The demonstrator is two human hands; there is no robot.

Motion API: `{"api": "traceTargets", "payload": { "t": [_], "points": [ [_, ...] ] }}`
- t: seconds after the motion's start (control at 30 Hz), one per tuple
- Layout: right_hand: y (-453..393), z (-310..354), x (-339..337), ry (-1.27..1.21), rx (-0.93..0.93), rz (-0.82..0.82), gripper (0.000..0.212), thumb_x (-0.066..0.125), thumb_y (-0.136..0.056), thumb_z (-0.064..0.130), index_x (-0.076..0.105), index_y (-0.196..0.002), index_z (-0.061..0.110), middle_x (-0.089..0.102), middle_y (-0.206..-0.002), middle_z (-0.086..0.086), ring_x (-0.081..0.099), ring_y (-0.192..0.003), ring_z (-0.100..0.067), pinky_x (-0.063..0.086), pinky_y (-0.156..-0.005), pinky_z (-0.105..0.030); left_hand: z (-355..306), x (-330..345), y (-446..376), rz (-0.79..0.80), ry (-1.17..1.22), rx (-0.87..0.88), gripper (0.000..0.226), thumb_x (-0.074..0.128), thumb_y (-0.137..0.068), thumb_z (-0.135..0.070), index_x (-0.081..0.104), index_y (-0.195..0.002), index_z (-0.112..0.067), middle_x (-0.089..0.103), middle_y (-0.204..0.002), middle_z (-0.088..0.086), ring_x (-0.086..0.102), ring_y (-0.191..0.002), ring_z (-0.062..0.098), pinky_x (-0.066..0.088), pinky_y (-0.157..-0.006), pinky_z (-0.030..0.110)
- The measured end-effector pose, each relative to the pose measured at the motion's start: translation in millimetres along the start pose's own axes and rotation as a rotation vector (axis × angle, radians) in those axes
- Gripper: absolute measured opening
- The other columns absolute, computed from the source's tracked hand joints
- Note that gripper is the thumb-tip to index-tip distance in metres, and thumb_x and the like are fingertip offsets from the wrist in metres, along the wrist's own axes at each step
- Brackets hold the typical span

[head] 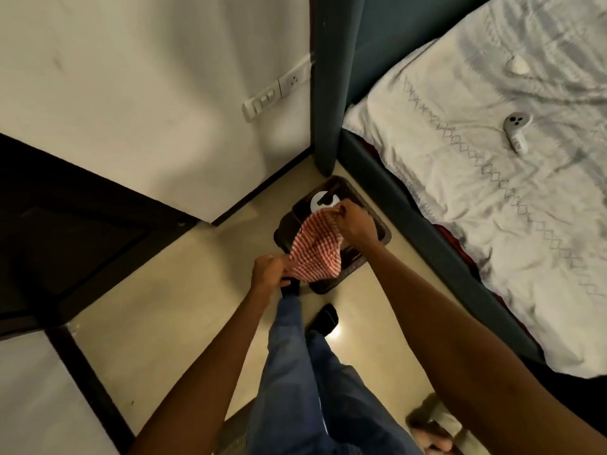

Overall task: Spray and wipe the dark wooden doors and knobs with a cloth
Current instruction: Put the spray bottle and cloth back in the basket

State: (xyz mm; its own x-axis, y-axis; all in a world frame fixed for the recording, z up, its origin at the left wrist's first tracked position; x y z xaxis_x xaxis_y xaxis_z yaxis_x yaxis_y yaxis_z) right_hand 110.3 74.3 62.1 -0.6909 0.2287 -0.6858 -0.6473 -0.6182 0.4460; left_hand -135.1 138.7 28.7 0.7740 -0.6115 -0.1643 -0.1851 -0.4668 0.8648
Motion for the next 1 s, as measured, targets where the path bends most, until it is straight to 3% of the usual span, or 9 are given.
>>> {"api": "traceTargets", "payload": {
  "t": [0.1,0.2,0.33,0.5,0.6,0.7,0.77,0.9,1.0],
  "points": [
    [-19.1,-12.1,29.8,-0.067,0.066,-0.006,0.024,0.054,-0.103,0.035,0.063,-0.12,0.02,0.067,-0.118,-0.002,0.062,-0.109,-0.02,0.047,-0.095,-0.034,2.0,-3.6,-40.0,-0.013,0.036,-0.018,0.021,0.053,-0.103,-0.014,0.07,-0.107,-0.003,0.078,-0.106,0.016,0.071,-0.084,0.025,0.057,-0.065,0.032],
    [-26.2,-27.8,55.0,-0.125,0.126,-0.027,0.021,0.052,-0.104,0.027,0.064,-0.119,0.017,0.068,-0.118,-0.004,0.064,-0.107,-0.02,0.048,-0.091,-0.03,11.6,-7.4,-73.0,-0.019,0.044,-0.043,0.02,0.048,-0.106,-0.013,0.065,-0.096,-0.01,0.077,-0.108,0.017,0.072,-0.087,0.029,0.058,-0.074,0.038],
    [-32.7,-40.8,74.6,-0.195,0.161,-0.041,0.025,0.051,-0.105,0.024,0.063,-0.124,0.014,0.063,-0.127,-0.006,0.059,-0.116,-0.021,0.044,-0.096,-0.029,17.4,-8.8,-105.8,-0.021,0.076,-0.064,0.02,0.045,-0.109,-0.015,0.063,-0.102,-0.009,0.076,-0.109,0.018,0.07,-0.078,0.027,0.057,-0.071,0.038],
    [-30.6,-49.0,107.7,-0.22,0.085,0.19,0.064,0.059,-0.098,0.044,0.035,-0.153,0.022,0.032,-0.157,-0.007,0.036,-0.14,-0.025,0.03,-0.114,-0.043,-1.9,6.5,-123.1,0.039,0.053,0.026,0.022,0.051,-0.108,-0.019,0.06,-0.128,-0.019,0.072,-0.103,0.011,0.069,-0.078,0.023,0.056,-0.06,0.028],
    [-15.5,-70.1,116.2,-0.12,0.097,0.195,0.057,0.056,-0.099,0.046,0.044,-0.148,0.021,0.049,-0.148,-0.008,0.05,-0.133,-0.028,0.041,-0.109,-0.045,-18.5,16.0,-133.5,0.023,-0.113,0.135,0.029,0.053,-0.107,-0.019,0.062,-0.134,-0.015,0.072,-0.103,0.009,0.064,-0.073,0.018,0.054,-0.054,0.021],
    [0.5,-96.1,120.6,0.221,0.091,0.259,0.045,0.054,-0.099,0.045,0.056,-0.139,0.024,0.06,-0.139,-0.006,0.056,-0.126,-0.03,0.05,-0.102,-0.046,-38.2,25.4,-146.7,-0.029,-0.274,0.221,0.033,0.057,-0.106,-0.027,0.063,-0.133,-0.01,0.073,-0.108,0.01,0.066,-0.076,0.019,0.053,-0.059,0.026],
    [13.3,-107.7,121.9,0.364,0.083,0.288,0.044,0.053,-0.098,0.049,0.056,-0.137,0.027,0.059,-0.14,-0.003,0.05,-0.131,-0.029,0.041,-0.108,-0.047,-48.7,34.5,-154.5,-0.021,-0.344,0.238,0.04,0.058,-0.105,-0.036,0.059,-0.136,-0.011,0.072,-0.118,0.012,0.07,-0.09,0.025,0.056,-0.063,0.03],
    [30.3,-117.0,127.9,0.445,0.053,0.325,0.057,0.049,-0.1,0.055,0.04,-0.15,0.031,0.042,-0.158,-0.003,0.027,-0.15,-0.03,0.015,-0.122,-0.051,-55.0,46.5,-173.3,-0.027,-0.52,0.279,0.039,0.054,-0.104,-0.039,0.06,-0.132,-0.012,0.069,-0.124,0.014,0.069,-0.106,0.033,0.06,-0.092,0.051],
    [33.1,-117.8,134.6,0.494,-0.004,0.339,0.078,0.049,-0.097,0.061,0.018,-0.16,0.027,0.02,-0.168,-0.005,0.008,-0.156,-0.032,-0.011,-0.121,-0.055,-57.9,46.6,-174.2,-0.091,-0.594,0.31,0.031,0.055,-0.104,-0.036,0.064,-0.107,-0.006,0.071,-0.106,0.014,0.068,-0.093,0.029,0.057,-0.082,0.041]
  ]
}}
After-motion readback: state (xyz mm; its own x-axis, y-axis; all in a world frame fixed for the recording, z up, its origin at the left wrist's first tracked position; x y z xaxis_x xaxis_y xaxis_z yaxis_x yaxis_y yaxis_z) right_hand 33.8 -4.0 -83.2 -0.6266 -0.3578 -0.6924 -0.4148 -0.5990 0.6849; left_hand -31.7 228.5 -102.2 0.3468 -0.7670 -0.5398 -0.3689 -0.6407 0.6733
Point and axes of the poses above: each hand's wrist, its own y-axis away from the middle knuckle, its own x-axis out of the palm, z = x × y, the point moved 8 cm from there along -y, towards the middle knuckle
